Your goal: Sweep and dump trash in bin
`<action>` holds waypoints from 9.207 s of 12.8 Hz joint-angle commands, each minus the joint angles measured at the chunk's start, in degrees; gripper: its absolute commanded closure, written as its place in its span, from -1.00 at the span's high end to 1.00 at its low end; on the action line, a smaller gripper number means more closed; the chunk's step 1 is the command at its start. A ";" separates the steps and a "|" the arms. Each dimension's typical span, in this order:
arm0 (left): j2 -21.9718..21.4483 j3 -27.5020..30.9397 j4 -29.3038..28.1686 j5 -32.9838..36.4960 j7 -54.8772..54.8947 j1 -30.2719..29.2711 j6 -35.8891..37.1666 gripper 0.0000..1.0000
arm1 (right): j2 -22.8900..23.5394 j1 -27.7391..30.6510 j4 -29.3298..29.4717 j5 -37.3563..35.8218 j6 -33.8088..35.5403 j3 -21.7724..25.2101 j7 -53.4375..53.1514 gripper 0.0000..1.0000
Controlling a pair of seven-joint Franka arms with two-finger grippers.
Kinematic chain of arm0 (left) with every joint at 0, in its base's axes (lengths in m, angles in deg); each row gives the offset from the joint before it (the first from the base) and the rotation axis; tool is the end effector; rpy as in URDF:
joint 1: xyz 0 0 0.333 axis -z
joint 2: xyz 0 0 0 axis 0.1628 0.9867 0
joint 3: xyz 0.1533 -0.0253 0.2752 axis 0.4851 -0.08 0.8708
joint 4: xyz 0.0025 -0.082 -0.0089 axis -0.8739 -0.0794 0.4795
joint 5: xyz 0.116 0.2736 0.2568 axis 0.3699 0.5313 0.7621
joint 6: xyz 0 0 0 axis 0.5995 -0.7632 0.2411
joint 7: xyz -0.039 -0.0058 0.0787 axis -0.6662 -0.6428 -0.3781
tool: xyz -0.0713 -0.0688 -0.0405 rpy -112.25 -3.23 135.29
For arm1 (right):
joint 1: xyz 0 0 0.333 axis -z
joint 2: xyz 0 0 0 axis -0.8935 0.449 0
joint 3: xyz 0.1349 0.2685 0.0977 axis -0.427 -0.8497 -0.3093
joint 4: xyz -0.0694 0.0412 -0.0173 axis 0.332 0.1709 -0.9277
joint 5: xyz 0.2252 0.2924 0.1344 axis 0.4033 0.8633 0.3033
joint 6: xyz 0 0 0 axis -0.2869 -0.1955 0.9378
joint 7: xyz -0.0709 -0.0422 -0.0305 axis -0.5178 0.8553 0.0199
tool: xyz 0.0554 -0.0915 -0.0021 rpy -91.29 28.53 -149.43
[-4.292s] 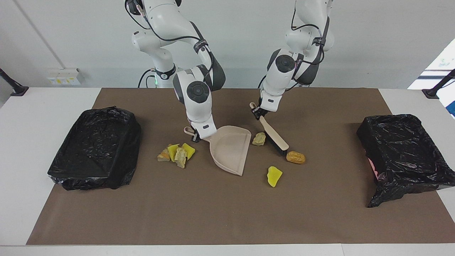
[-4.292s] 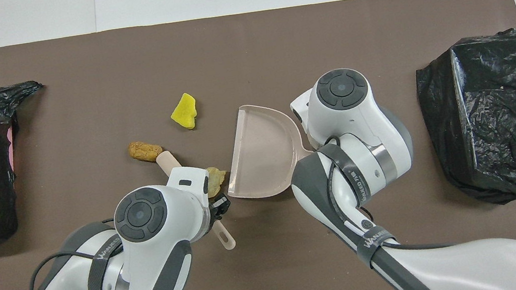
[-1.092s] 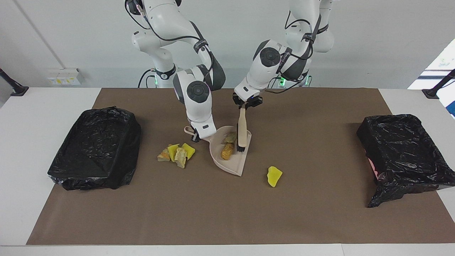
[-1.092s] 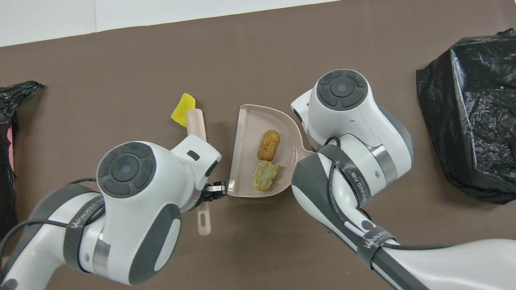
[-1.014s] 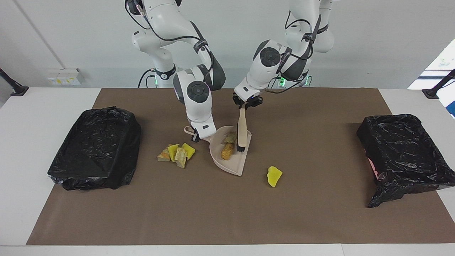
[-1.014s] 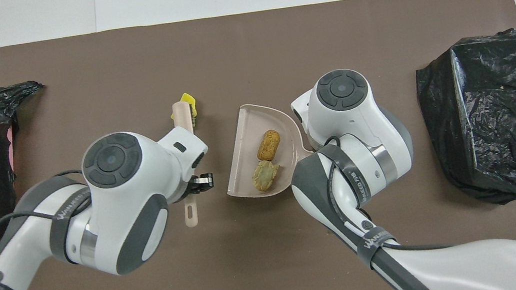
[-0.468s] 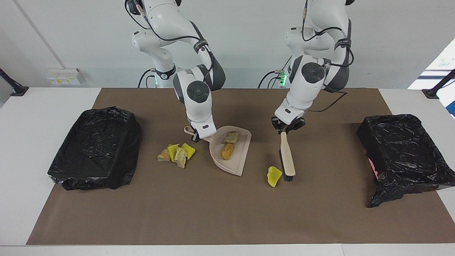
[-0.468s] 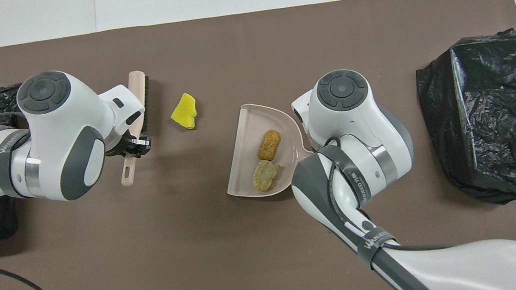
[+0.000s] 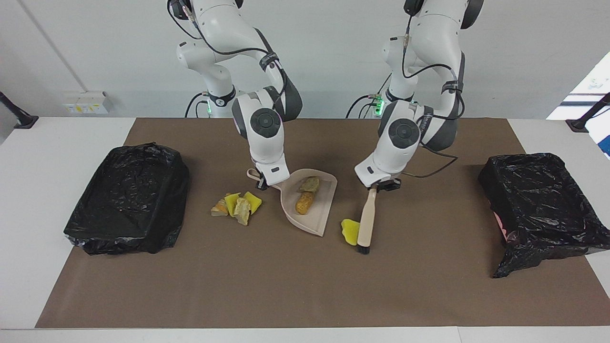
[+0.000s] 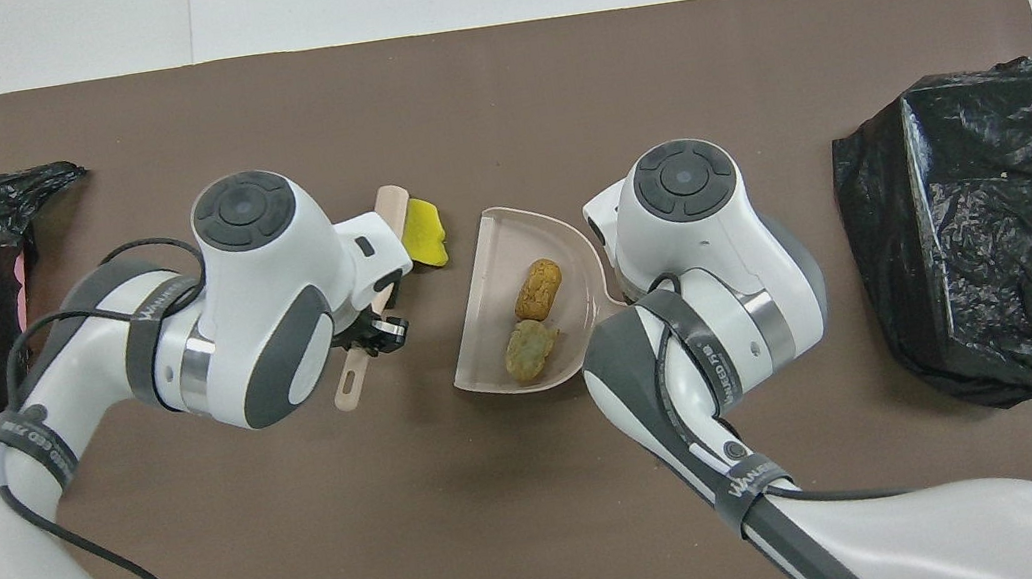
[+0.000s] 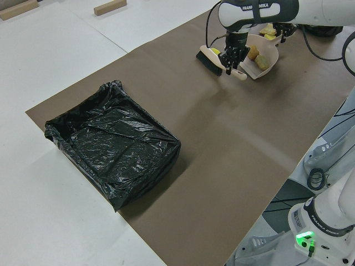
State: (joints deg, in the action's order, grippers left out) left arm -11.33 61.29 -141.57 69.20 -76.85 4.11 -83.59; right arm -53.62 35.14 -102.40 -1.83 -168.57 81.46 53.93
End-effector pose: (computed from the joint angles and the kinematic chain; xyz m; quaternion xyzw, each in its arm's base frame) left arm 0.5365 -0.2922 0.3543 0.9745 -0.2024 -0.0952 0.0190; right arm 0.5569 0.2524 0.3492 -0.8189 -0.5654 0.0977 0.0162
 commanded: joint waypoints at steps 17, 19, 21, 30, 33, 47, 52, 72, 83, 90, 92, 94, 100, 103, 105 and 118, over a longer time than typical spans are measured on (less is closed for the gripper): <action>-16.25 1.38 -12.46 -2.89 -34.08 12.34 2.38 -1.00 | -9.64 9.27 0.98 0.15 4.94 -0.21 -0.06 -1.00; -20.03 1.20 -18.00 -2.89 -39.37 17.09 -1.39 -1.00 | -12.54 12.26 2.31 -0.55 8.55 0.32 1.61 -1.00; -24.86 1.11 -25.29 -3.24 -46.05 22.79 -7.71 -1.00 | -15.62 17.00 2.40 -0.90 10.23 0.32 2.49 -1.00; -25.85 1.11 -33.05 -12.03 -53.37 36.71 -15.47 -1.00 | -16.51 44.24 4.69 -13.26 12.28 0.94 35.51 -1.00; -25.77 1.02 -34.90 -12.20 -52.67 36.97 -18.54 -1.00 | -16.25 49.00 4.25 -21.89 3.31 0.94 43.52 -1.00; -22.17 1.64 -24.82 -10.89 -38.64 24.61 -12.50 1.00 | -15.11 44.27 -1.20 -48.43 -9.01 0.14 49.16 -1.00; -19.18 1.64 -7.78 -2.80 -24.24 8.53 -2.14 1.00 | -15.81 40.57 -0.76 -56.80 -8.66 0.06 49.43 -1.00; -19.53 16.67 17.74 -1.75 4.62 -2.14 27.15 1.00 | -23.02 39.00 3.02 -22.65 20.08 -18.56 8.62 -1.00; -19.35 13.15 19.94 -1.66 5.34 -9.35 31.64 1.00 | 0.41 13.78 14.05 2.61 3.93 -19.63 -76.48 -1.00; -19.96 13.15 19.15 -2.10 4.64 -9.08 31.28 1.00 | 15.21 7.44 22.35 -1.50 -8.39 -19.54 -81.80 -1.00; -20.05 13.06 19.06 -2.01 4.90 -8.82 31.20 1.00 | 15.74 7.44 22.00 -1.96 -9.63 -19.54 -81.62 -1.00; -20.14 13.06 18.89 -2.10 5.60 -8.73 31.20 1.00 | 16.88 7.44 22.00 -2.83 -10.32 -19.54 -81.44 -1.00; -20.93 13.06 17.74 -2.18 4.64 -8.73 31.28 1.00 | 15.67 7.18 22.26 -5.90 -9.29 -19.54 -79.52 1.00; -20.93 13.15 17.74 -2.18 4.46 -8.99 31.29 1.00 | 8.91 7.53 21.13 -4.60 -0.97 -19.72 -78.98 1.00; -20.67 13.07 17.83 -2.18 4.37 -8.64 29.10 1.00 | 4.86 8.66 20.86 -0.05 7.82 -19.98 -76.10 1.00; -4.34 13.06 16.00 1.15 -6.78 6.63 4.59 1.00 | -28.28 0.69 -24.47 20.89 3.92 -20.42 -77.74 1.00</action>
State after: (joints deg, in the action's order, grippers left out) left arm -17.75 73.57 -124.28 68.49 -80.24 7.33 -75.30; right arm -76.74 37.20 -119.23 16.08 -161.28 60.83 -22.72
